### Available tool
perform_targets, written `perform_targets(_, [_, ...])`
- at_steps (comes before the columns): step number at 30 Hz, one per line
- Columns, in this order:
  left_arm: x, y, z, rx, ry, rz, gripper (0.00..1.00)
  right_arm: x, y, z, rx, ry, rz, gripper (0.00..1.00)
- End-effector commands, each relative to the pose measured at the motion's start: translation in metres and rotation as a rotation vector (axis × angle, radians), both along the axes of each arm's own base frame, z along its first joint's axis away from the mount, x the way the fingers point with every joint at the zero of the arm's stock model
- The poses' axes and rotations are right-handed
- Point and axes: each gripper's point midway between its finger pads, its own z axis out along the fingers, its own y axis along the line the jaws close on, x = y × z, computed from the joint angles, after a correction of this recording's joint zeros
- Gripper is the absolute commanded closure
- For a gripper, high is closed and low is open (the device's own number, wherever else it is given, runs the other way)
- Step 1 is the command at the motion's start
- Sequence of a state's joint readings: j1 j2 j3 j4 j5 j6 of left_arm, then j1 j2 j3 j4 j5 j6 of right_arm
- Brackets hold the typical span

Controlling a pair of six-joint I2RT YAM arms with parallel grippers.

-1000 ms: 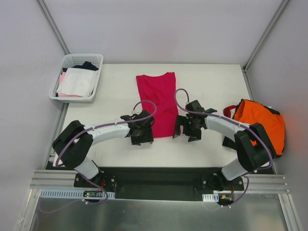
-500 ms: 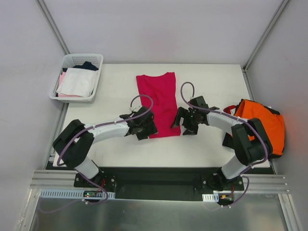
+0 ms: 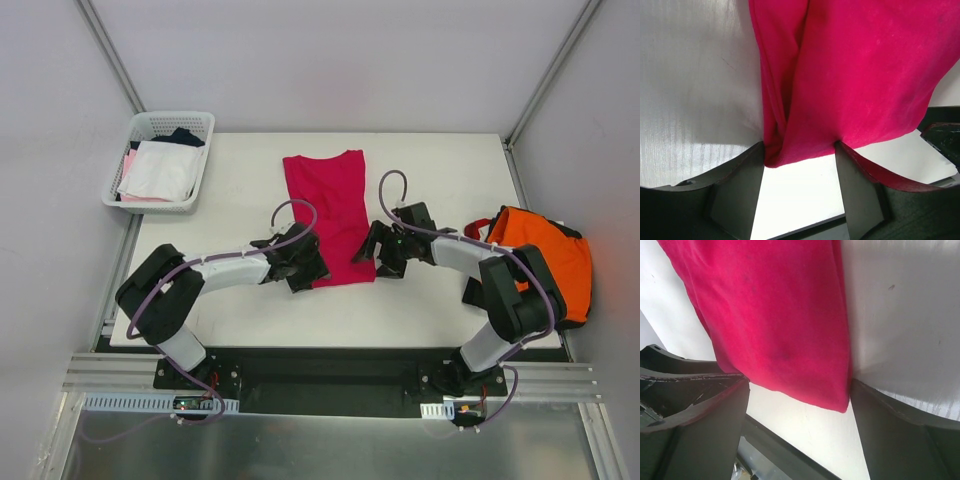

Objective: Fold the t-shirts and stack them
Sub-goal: Fold the tshirt

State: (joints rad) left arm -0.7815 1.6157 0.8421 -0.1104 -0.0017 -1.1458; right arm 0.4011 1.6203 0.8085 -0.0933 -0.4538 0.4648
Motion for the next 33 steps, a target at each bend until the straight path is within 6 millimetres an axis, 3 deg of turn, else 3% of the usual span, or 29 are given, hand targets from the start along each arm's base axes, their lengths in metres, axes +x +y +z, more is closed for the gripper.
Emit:
perform_targets(1, [-0.013,0.014,-0.017,0.040,0.050,0.018,0.43,-0.024,-0.019,-0.033,-0.083,0.080,-0.019,0.19])
perform_targets(6, [-0.019,0.020,-0.023,0.055,0.061,0.018,0.50,-0.034,-0.023,-0.035,-0.089,0.085,-0.016,0.34])
perform_targets(12, [-0.020,0.020,-0.022,0.055,0.061,0.013,0.53,-0.041,-0.023,-0.036,-0.085,0.097,-0.011,0.71])
perform_targets(13, [-0.021,0.019,-0.022,0.054,0.062,0.010,0.53,-0.042,-0.023,-0.036,-0.086,0.097,-0.009,0.83])
perform_targets(15, [-0.022,0.019,-0.023,0.056,0.064,0.007,0.53,-0.042,-0.023,-0.036,-0.088,0.099,-0.011,0.92])
perform_targets(17, [-0.024,0.019,-0.025,0.057,0.068,0.005,0.56,-0.043,-0.023,-0.036,-0.093,0.095,-0.009,0.94])
perform_targets(20, [-0.028,0.019,-0.027,0.062,0.076,0.003,0.92,-0.046,-0.024,-0.037,-0.103,0.098,-0.008,0.93])
perform_targets(21, [-0.031,0.019,-0.029,0.064,0.083,0.000,1.00,-0.047,-0.024,-0.037,-0.102,0.099,-0.009,0.94])
perform_targets(28, [-0.045,0.020,-0.031,0.069,0.091,-0.014,1.00,-0.057,-0.024,-0.038,-0.117,0.098,-0.001,0.94])
perform_targets(33, [-0.053,0.016,-0.019,0.035,0.072,-0.027,1.00,-0.061,-0.020,-0.029,-0.118,0.090,0.012,0.94])
